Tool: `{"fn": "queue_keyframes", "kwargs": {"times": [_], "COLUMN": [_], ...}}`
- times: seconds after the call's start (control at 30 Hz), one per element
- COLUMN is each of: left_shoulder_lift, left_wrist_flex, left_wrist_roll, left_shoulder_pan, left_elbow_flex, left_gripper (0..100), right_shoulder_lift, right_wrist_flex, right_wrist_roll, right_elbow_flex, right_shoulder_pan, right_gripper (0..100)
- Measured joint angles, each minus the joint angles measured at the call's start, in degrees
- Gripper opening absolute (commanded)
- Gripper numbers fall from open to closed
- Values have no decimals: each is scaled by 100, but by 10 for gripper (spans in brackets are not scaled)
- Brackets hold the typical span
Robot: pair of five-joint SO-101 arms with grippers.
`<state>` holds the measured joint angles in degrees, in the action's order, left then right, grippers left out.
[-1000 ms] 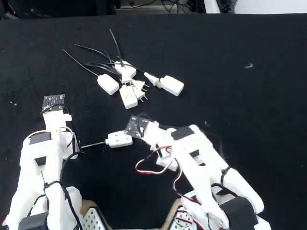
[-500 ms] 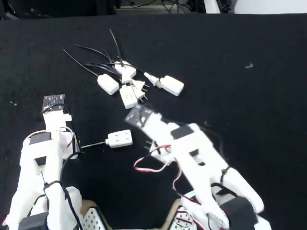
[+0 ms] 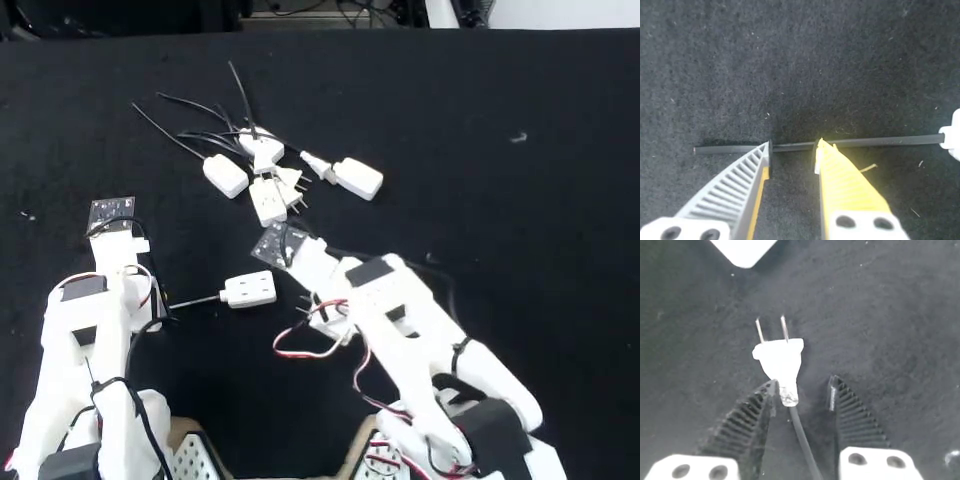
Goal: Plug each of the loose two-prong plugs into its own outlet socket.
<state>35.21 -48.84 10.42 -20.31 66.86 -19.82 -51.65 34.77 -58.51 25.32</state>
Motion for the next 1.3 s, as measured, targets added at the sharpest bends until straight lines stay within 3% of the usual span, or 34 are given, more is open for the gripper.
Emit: {"fn": "queue_keyframes", "kwargs": {"times": [0.53,0.73,1.3], "left_shoulder_lift": [0,0,0], "left_wrist_flex": [0,0,0], "left_wrist_roll": [0,0,0], "left_shoulder_pan": [0,0,0], "left_elbow_flex": [0,0,0], "left_gripper": [155,155,155], "right_shoulder_lift": [18,18,18], "right_wrist_flex": [-290,141,-44], "right_wrist_roll": [325,589,765], "right_elbow_flex": [62,-220,-246], "right_shoulder_pan": [70,70,97], "right_gripper": [158,74,136]}}
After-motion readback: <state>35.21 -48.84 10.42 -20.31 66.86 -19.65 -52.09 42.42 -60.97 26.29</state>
